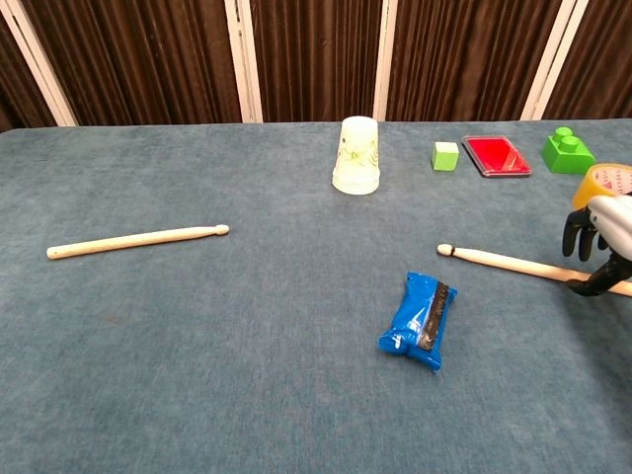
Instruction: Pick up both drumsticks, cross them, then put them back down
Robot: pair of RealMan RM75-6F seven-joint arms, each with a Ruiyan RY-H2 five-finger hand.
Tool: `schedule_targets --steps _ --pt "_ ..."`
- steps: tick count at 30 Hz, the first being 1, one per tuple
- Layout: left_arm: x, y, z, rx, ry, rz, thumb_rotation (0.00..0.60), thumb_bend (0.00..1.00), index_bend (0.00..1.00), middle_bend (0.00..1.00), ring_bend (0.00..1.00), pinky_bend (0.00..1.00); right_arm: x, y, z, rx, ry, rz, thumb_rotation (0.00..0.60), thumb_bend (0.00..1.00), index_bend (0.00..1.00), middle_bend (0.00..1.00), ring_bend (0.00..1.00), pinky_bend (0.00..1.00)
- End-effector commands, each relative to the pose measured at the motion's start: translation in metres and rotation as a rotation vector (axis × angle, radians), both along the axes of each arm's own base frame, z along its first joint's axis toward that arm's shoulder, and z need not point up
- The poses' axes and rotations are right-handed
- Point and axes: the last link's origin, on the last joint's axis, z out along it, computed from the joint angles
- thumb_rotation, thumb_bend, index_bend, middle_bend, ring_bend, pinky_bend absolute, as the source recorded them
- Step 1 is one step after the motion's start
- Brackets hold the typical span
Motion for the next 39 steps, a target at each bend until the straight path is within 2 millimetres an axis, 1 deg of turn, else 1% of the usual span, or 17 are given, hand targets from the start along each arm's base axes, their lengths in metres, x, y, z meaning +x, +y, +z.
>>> schedule_targets --steps 1,15,20,28,39 --pt "0.0 0.0 -0.001 -0.004 0.001 0.0 0.6 0.4 0.13 0.01 0.0 0.0 0.001 -0.001 -0.003 0.003 0.002 0.001 0.6 0.29 0.5 0.48 0.38 0.04" --pt "-0.001 0.001 -0.003 -0.008 0.01 0.01 0.6 0.4 0.13 0.01 0.0 0.0 0.001 -0.008 -0.017 0.007 0.016 0.006 0.6 0.29 0.51 0.53 0.39 0.04" --pt "-0.001 0.002 -0.003 -0.008 0.012 0.016 0.6 0.4 0.13 0.0 0.0 0.0 0.002 -0.006 -0.015 -0.008 0.017 0.01 0.6 0.32 0.52 0.54 0.4 0.04" --pt "0.0 0.003 -0.006 -0.015 0.018 0.018 0.6 0.4 0.13 0.0 0.0 0.0 -0.002 -0.006 -0.014 -0.006 0.026 0.002 0.6 0.32 0.52 0.54 0.4 0.05" --pt "0.0 0.003 -0.008 -0.022 0.018 0.019 0.6 0.4 0.13 0.0 0.0 0.0 -0.001 -0.007 -0.016 -0.005 0.033 0.008 0.6 0.33 0.54 0.56 0.41 0.05"
